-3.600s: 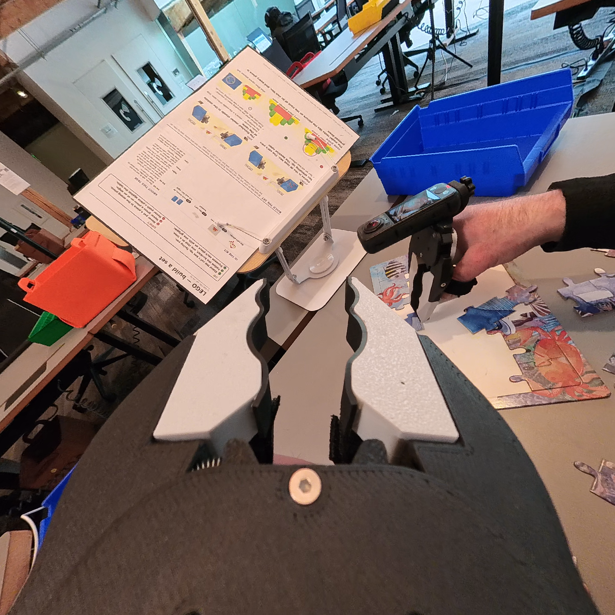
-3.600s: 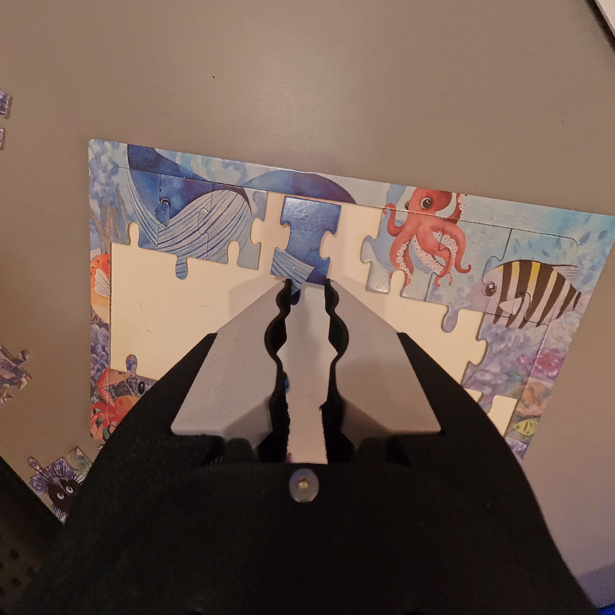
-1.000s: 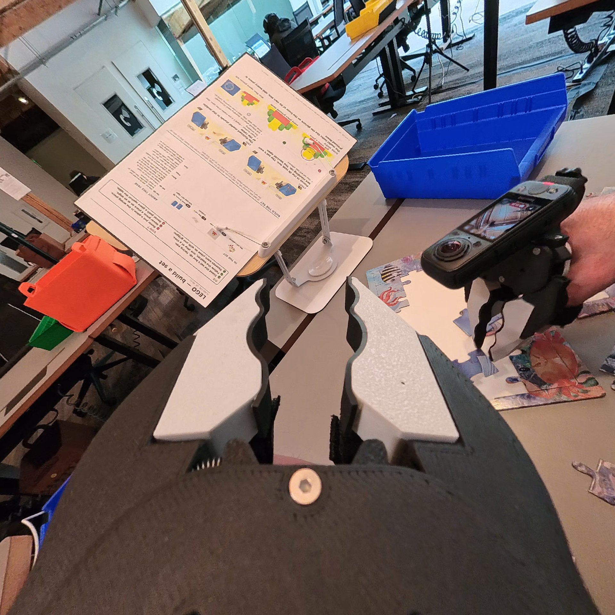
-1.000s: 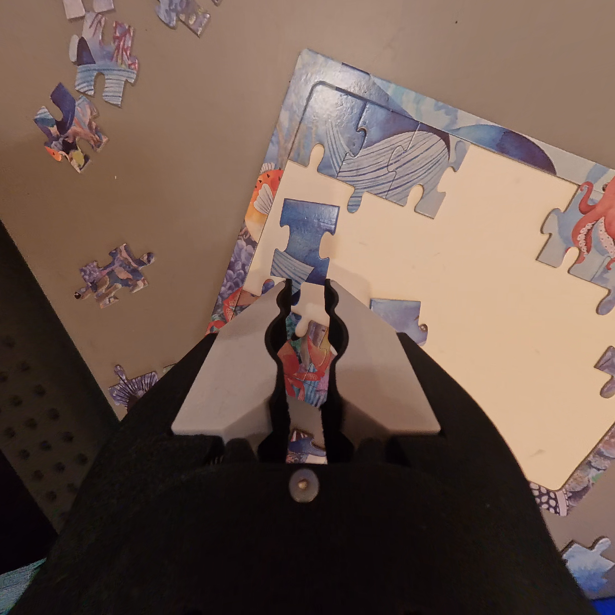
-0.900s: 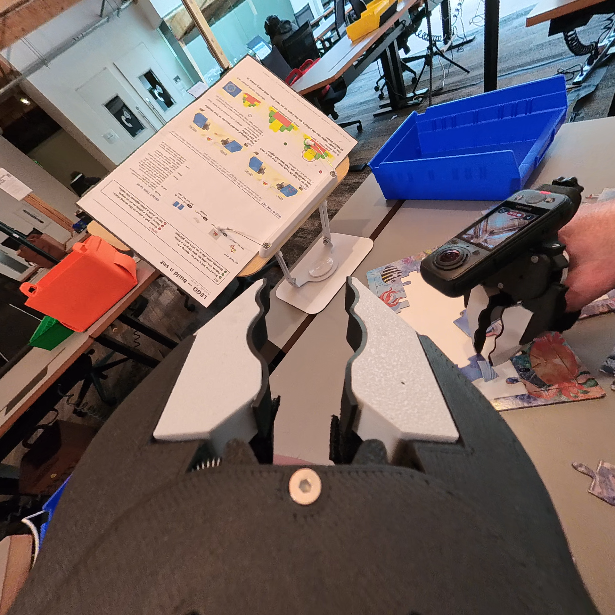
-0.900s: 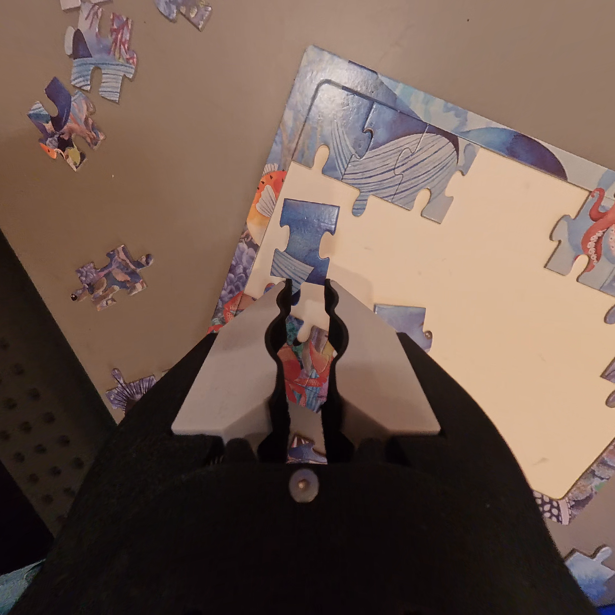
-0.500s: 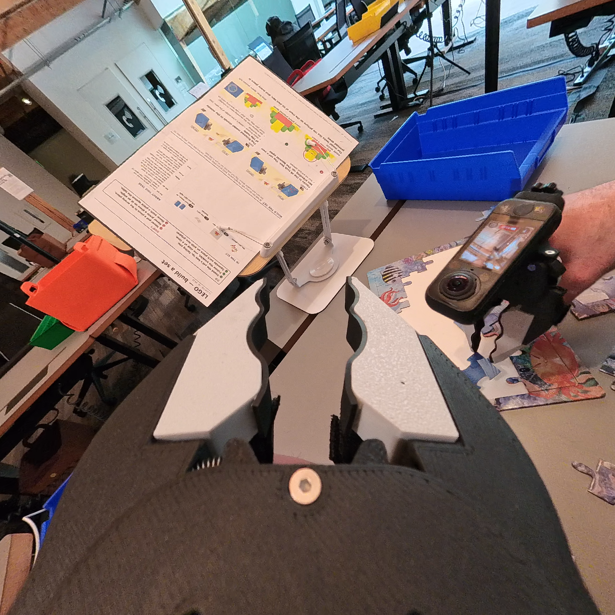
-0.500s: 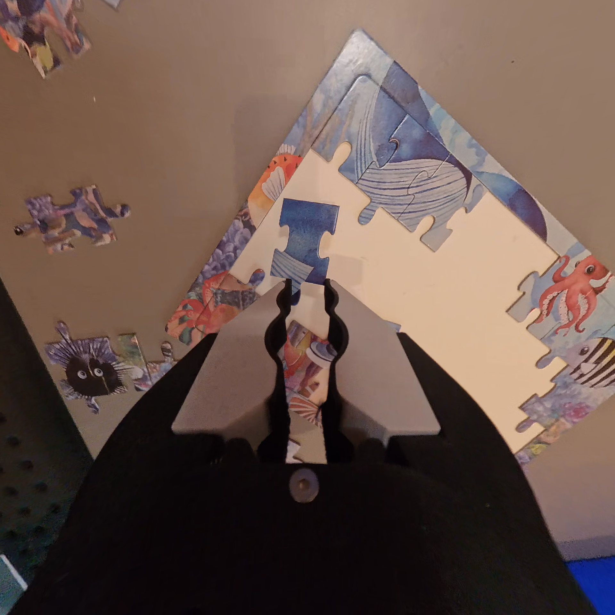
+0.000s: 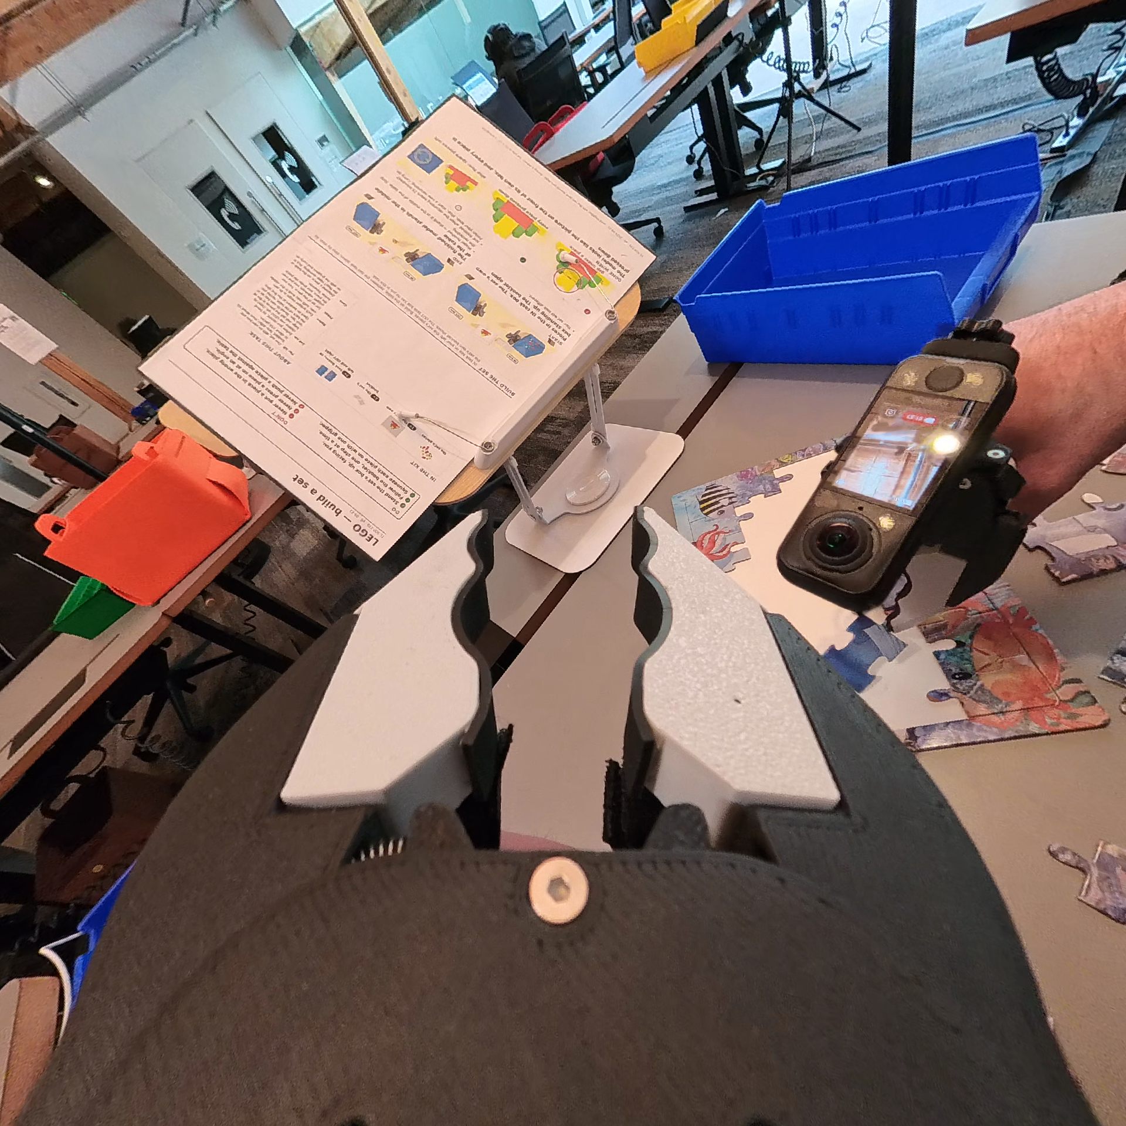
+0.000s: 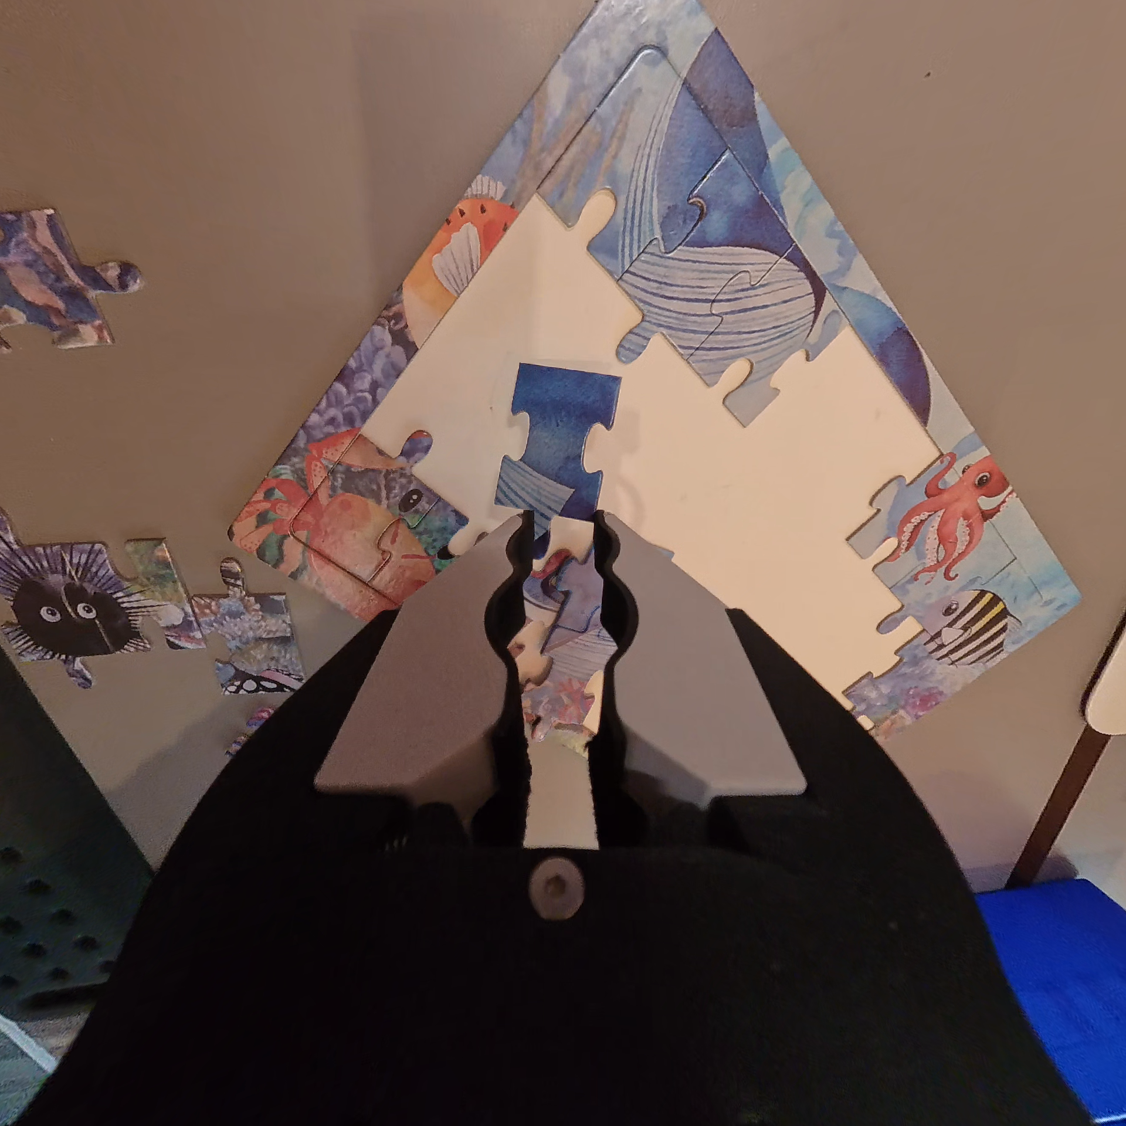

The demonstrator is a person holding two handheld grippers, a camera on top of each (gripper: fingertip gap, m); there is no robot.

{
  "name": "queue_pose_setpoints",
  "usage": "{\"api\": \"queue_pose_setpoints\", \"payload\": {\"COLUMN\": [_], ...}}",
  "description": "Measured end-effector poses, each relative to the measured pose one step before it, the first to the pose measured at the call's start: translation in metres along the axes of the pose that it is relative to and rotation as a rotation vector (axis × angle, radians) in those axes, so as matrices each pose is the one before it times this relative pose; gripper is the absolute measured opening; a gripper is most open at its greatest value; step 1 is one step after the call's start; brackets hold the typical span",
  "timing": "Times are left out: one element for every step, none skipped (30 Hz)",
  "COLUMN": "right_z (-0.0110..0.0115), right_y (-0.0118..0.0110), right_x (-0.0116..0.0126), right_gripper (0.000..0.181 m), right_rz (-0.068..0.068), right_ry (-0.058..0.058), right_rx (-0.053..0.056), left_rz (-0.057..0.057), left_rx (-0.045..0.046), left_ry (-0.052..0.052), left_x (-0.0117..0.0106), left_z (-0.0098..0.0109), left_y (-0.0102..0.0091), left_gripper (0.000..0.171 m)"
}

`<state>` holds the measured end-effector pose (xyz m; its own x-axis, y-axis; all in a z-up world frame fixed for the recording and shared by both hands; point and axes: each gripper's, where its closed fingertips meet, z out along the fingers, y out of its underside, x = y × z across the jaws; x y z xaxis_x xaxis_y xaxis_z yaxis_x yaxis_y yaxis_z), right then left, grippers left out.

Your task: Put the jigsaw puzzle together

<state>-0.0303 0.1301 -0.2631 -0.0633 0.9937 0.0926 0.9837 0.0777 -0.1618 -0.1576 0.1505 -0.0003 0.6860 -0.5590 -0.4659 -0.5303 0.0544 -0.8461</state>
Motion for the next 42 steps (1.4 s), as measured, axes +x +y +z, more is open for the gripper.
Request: {"api": "queue_pose_setpoints", "payload": {"right_z": [0.00046, 0.00042, 0.00035, 0.00007, -0.00010, -0.00029, -0.00032, -0.00029, -0.00004, 0.00015, 0.00012, 0.00012, 0.00005, -0.00003, 0.00010, 0.00047, 0.00053, 0.00064, 0.00054, 0.00052, 0.00032, -0.00010, -0.00052, -0.00102, -0.00175, -0.00241, -0.00319, -0.00329, -0.00319, -0.00283, -0.00189, -0.00086, -0.00006, 0.00052, 0.00119, 0.00163, 0.00209, 0.00264, 0.00291, 0.00289, 0.00280, 0.00295], "right_y": [0.00104, 0.00071, 0.00045, 0.00063, 0.00031, -0.00057, -0.00123, -0.00125, -0.00064, -0.00028, -0.00102, -0.00141, -0.00148, -0.00124, -0.00051, 0.00082, 0.00090, 0.00005, -0.00054, -0.00066, -0.00010, 0.00060, 0.00119, 0.00166, 0.00294, 0.00457, 0.00513, 0.00541, 0.00647, 0.00717, 0.00741, 0.00749, 0.00725, 0.00581, 0.00365, 0.00269, 0.00317, 0.00427, 0.00425, 0.00276, 0.00081, -0.00008], "right_x": [-0.00120, -0.00154, -0.00117, -0.00091, -0.00033, -0.00060, -0.00135, -0.00039, 0.00060, 0.00092, 0.00113, 0.00095, 0.00080, 0.00171, 0.00307, 0.00326, 0.00326, 0.00198, 0.00102, 0.00077, 0.00081, 0.00087, 0.00046, 0.00013, -0.00026, -0.00007, -0.00037, 0.00028, 0.00064, 0.00072, 0.00009, -0.00028, 0.00071, -0.00004, -0.00099, -0.00089, -0.00109, -0.00177, -0.00256, -0.00289, -0.00259, -0.00331], "right_gripper": [0.017, 0.017, 0.017, 0.017, 0.017, 0.017, 0.017, 0.018, 0.017, 0.018, 0.018, 0.017, 0.017, 0.017, 0.017, 0.017, 0.017, 0.017, 0.017, 0.017, 0.017, 0.017, 0.017, 0.017, 0.017, 0.012, 0.000, 0.000, 0.000, 0.000, 0.000, 0.000, 0.000, 0.000, 0.005, 0.015, 0.025, 0.030, 0.033, 0.035, 0.037, 0.039], "right_rz": [-0.0110, -0.0154, -0.0162, -0.0117, -0.0147, -0.0201, -0.0226, -0.0160, -0.0113, -0.0229, -0.0338, -0.0304, -0.0286, -0.0336, -0.0326, -0.0262, -0.0227, -0.0184, -0.0117, -0.0075, -0.0078, -0.0061, -0.0008, 0.0015, 0.0050, 0.0105, 0.0061, 0.0181, 0.0274, 0.0319, 0.0340, 0.0361, 0.0355, 0.0308, 0.0295, 0.0260, 0.0181, 0.0096, 0.0096, 0.0179, 0.0281, 0.0346], "right_ry": [-0.0028, -0.0041, -0.0014, -0.0018, 0.0005, -0.0002, -0.0058, -0.0024, -0.0011, 0.0015, 0.0059, 0.0029, -0.0004, 0.0067, 0.0129, 0.0094, 0.0064, -0.0024, -0.0085, -0.0101, -0.0056, -0.0016, -0.0013, 0.0002, 0.0013, 0.0040, 0.0031, 0.0061, 0.0052, 0.0026, -0.0040, -0.0065, 0.0008, -0.0011, -0.0045, -0.0009, 0.0009, -0.0014, -0.0068, -0.0143, -0.0167, -0.0255], "right_rx": [-0.0070, -0.0080, -0.0080, -0.0100, -0.0082, -0.0031, 0.0009, -0.0002, -0.0055, -0.0070, -0.0029, -0.0005, -0.0024, -0.0056, -0.0112, -0.0186, -0.0173, -0.0105, -0.0053, -0.0043, -0.0057, -0.0081, -0.0071, -0.0040, -0.0046, -0.0068, -0.0023, 0.0033, 0.0036, 0.0045, 0.0034, 0.0004, -0.0044, -0.0014, 0.0041, 0.0037, -0.0018, -0.0079, -0.0058, 0.0045, 0.0179, 0.0222], "left_rz": [0.0027, 0.0016, 0.0013, 0.0012, 0.0001, -0.0014, -0.0009, -0.0003, -0.0007, -0.0002, 0.0005, 0.0007, 0.0003, -0.0001, -0.0001, -0.0006, -0.0007, -0.0005, -0.0004, -0.0007, -0.0006, -0.0005, -0.0014, -0.0013, -0.0014, -0.0016, -0.0016, -0.0007, 0.0008, 0.0003, 0.0005, 0.0016, 0.0023, 0.0020, 0.0021, 0.0025, 0.0018, 0.0007, -0.0003, -0.0011, -0.0016, -0.0011], "left_rx": [-0.00064, 0.00034, 0.00026, -0.00094, -0.00029, 0.00062, -0.00016, -0.00046, 0.00056, 0.00055, -0.00038, -0.00077, -0.00036, 0.00004, 0.00017, 0.00008, -0.00029, -0.00072, -0.00024, 0.00050, 0.00062, 0.00011, 0.00014, 0.00041, 0.00001, 0.00081, 0.00127, 0.00016, -0.00012, 0.00093, 0.00127, -0.00039, -0.00156, -0.00075, -0.00054, -0.00108, -0.00127, -0.00085, -0.00062, -0.00055, -0.00035, -0.00084], "left_ry": [0.0013, 0.0019, 0.0013, 0.0002, -0.0002, -0.0001, -0.0006, -0.0008, 0.0008, 0.0011, 0.0011, 0.0017, 0.0011, 0.0010, 0.0006, 0.0001, -0.0002, -0.0008, -0.0007, -0.0001, -0.0002, -0.0008, -0.0006, -0.0006, -0.0008, -0.0010, -0.0003, 0.0001, -0.0004, 0.0006, 0.0013, 0.0011, 0.0009, 0.0017, 0.0019, 0.0011, 0.0010, 0.0000, -0.0008, -0.0012, -0.0009, -0.0001], "left_x": [0.00078, 0.00084, 0.00055, 0.00019, -0.00004, -0.00029, -0.00035, -0.00023, -0.00009, 0.00023, 0.00025, 0.00045, 0.00032, 0.00011, 0.00008, -0.00007, -0.00025, -0.00023, -0.00033, -0.00015, -0.00020, -0.00035, -0.00044, -0.00045, -0.00048, -0.00056, -0.00032, -0.00015, 0.00003, 0.00032, 0.00044, 0.00070, 0.00070, 0.00090, 0.00098, 0.00073, 0.00070, 0.00008, -0.00021, -0.00043, -0.00053, -0.00021], "left_z": [0.00040, 0.00028, 0.00024, 0.00011, -0.00002, -0.00010, -0.00013, -0.00002, 0.00010, 0.00020, 0.00042, 0.00050, 0.00034, 0.00022, 0.00012, 0.00004, 0.00002, -0.00004, -0.00009, -0.00022, -0.00024, -0.00019, -0.00008, -0.00019, -0.00011, -0.00032, -0.00019, -0.00014, -0.00015, -0.00011, 0.00007, 0.00021, 0.00042, 0.00053, 0.00046, 0.00048, 0.00029, 0.00004, -0.00001, -0.00005, -0.00003, 0.00022], "left_y": [-0.00036, -0.00062, -0.00036, 0.00006, 0.00004, 0.00005, 0.00024, 0.00026, 0.00004, -0.00004, 0.00008, 0.00003, 0.00007, -0.00005, 0.00007, 0.00005, 0.00030, 0.00030, 0.00020, 0.00000, 0.00012, 0.00020, 0.00026, 0.00027, 0.00041, 0.00017, 0.00000, 0.00013, -0.00013, -0.00034, -0.00057, -0.00038, -0.00022, -0.00039, -0.00043, -0.00043, -0.00009, 0.00001, 0.00015, 0.00039, 0.00033, 0.00041], "left_gripper": [0.044, 0.044, 0.044, 0.044, 0.044, 0.044, 0.044, 0.044, 0.044, 0.044, 0.044, 0.044, 0.044, 0.044, 0.044, 0.044, 0.044, 0.044, 0.044, 0.044, 0.044, 0.044, 0.044, 0.044, 0.044, 0.044, 0.044, 0.044, 0.044, 0.044, 0.044, 0.044, 0.044, 0.044, 0.044, 0.044, 0.044, 0.044, 0.044, 0.044, 0.044, 0.044]}}
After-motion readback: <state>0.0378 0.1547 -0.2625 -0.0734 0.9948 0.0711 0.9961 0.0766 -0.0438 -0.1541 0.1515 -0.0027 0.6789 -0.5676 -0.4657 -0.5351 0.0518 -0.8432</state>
